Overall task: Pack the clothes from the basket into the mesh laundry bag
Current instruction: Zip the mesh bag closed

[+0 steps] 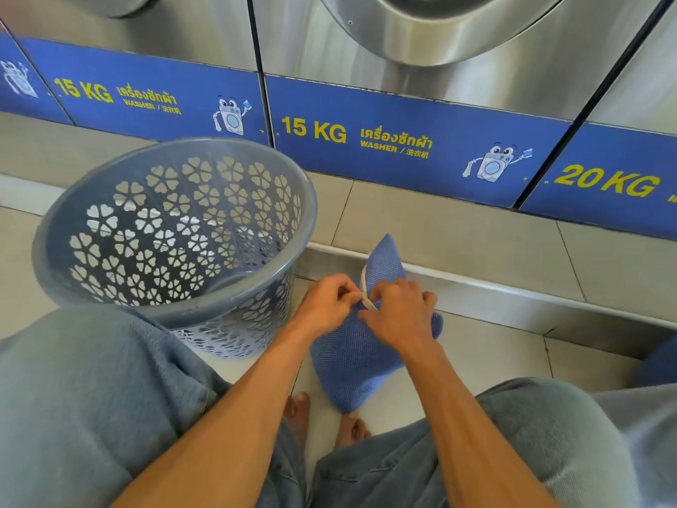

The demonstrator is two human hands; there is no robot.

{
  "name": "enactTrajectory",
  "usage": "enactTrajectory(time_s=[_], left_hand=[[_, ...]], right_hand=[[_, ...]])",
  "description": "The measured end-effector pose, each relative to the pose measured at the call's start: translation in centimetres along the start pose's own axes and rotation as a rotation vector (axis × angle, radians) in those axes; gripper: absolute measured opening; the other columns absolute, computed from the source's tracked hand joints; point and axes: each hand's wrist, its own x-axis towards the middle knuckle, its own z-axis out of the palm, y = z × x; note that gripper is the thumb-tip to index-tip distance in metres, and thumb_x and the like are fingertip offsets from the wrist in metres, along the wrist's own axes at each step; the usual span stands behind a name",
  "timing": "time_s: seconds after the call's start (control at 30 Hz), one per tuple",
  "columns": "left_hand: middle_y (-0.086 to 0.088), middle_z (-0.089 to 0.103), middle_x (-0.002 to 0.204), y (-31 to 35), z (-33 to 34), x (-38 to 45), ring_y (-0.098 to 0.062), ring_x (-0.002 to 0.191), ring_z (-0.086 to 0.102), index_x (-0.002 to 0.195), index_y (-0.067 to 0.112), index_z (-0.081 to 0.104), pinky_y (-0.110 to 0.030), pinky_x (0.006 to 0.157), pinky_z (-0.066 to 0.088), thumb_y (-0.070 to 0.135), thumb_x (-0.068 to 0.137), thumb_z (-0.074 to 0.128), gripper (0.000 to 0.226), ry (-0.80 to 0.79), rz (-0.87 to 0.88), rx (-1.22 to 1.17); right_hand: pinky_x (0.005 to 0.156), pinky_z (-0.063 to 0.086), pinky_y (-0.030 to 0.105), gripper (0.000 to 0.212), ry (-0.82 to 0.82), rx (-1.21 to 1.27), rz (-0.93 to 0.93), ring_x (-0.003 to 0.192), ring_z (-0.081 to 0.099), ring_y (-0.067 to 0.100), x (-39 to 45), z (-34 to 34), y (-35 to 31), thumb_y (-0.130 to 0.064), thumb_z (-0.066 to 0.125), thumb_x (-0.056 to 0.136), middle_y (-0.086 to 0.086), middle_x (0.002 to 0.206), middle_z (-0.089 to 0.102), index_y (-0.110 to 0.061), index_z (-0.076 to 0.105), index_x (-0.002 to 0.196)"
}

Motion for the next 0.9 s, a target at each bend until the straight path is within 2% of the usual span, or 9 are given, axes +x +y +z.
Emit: enactTrajectory(time_s=[0.13,0.23,0.33,0.4,0.53,0.63,0.7,0.8,0.9], left_hand=[[0.007,0.070,0.079,-0.6,-0.8,0.7,-0.016,0.078,0.066,0.073,0.031,0.061,-0.041,0.075,0.057,0.026,0.088,0.061,0.015,0.098,-0.012,0.083],[0.001,0.071,0.089,-1.4,-1.9,1.9,-0.019,0.084,0.066,0.084,0.017,0.068,-0.036,0.076,0.055,0.024,0.090,0.059,0.012,0.244,-0.042,0.077],[0.004,0.066,0.089,-0.9,-2.2,2.3,-0.015,0.084,0.062,0.088,0.014,0.068,-0.029,0.073,0.049,0.022,0.092,0.058,0.013,0.291,-0.048,0.059],[0.005,0.065,0.085,-0.5,-1.5,2.4,-0.014,0.081,0.061,0.088,0.015,0.067,-0.027,0.070,0.048,0.021,0.092,0.058,0.011,0.277,-0.036,-0.010],[0.012,0.063,0.074,0.3,0.6,1.9,-0.010,0.071,0.060,0.084,0.022,0.065,-0.028,0.070,0.050,0.021,0.091,0.061,0.008,0.180,0.043,-0.067],[0.013,0.066,0.075,1.5,1.0,1.8,-0.012,0.074,0.065,0.085,0.024,0.068,-0.029,0.071,0.053,0.025,0.090,0.062,0.008,0.154,0.123,0.045],[0.013,0.070,0.080,1.2,1.0,2.2,-0.013,0.078,0.067,0.086,0.029,0.066,-0.033,0.070,0.055,0.032,0.089,0.061,0.007,0.185,0.108,0.132],[0.013,0.069,0.083,-0.1,1.7,2.3,-0.014,0.078,0.065,0.085,0.032,0.063,-0.041,0.070,0.057,0.035,0.090,0.058,0.008,0.235,0.046,0.138],[0.011,0.069,0.086,-0.4,3.0,2.0,-0.015,0.083,0.065,0.087,0.031,0.064,-0.038,0.075,0.056,0.037,0.089,0.062,0.007,0.220,-0.029,0.040]], right_hand=[[0.087,0.029,0.040,0.013,-0.088,0.053,-0.021,0.095,0.063,0.027,0.3,-0.3,-0.2,-0.033,0.063,0.082,0.000,0.088,0.072,-0.021,0.066,0.088],[0.089,0.038,0.040,0.020,-0.383,0.061,-0.009,0.095,0.062,0.024,0.3,-2.0,1.7,-0.031,0.071,0.070,-0.003,0.094,0.071,-0.019,0.069,0.086],[0.094,0.049,0.048,0.026,-0.613,0.036,0.026,0.094,0.062,0.026,0.3,-3.4,3.6,-0.032,0.078,0.060,0.001,0.095,0.070,-0.016,0.072,0.080],[0.093,0.048,0.046,0.023,-0.600,-0.020,0.025,0.087,0.060,0.024,0.2,-3.2,3.8,-0.033,0.077,0.061,0.002,0.091,0.067,-0.017,0.070,0.076],[0.096,0.037,0.047,0.040,-0.367,0.066,0.054,0.087,0.054,0.022,-0.3,-1.8,2.2,-0.054,0.064,0.075,-0.001,0.093,0.064,-0.020,0.060,0.094],[0.096,0.040,0.046,0.028,-0.246,0.128,0.079,0.097,0.060,0.029,0.1,-0.9,1.4,-0.048,0.057,0.085,0.002,0.090,0.063,-0.022,0.048,0.084],[0.092,0.043,0.044,0.024,-0.253,0.125,0.102,0.099,0.061,0.031,0.5,-0.7,1.6,-0.041,0.058,0.085,0.005,0.091,0.065,-0.023,0.047,0.075],[0.085,0.046,0.040,0.029,-0.308,0.139,0.122,0.090,0.062,0.030,0.9,-0.8,2.2,-0.039,0.061,0.079,0.003,0.082,0.062,-0.021,0.044,0.063],[0.083,0.048,0.040,0.027,-0.303,0.157,0.168,0.089,0.062,0.031,0.8,-0.1,3.2,-0.038,0.061,0.077,0.004,0.085,0.064,-0.023,0.044,0.064]])
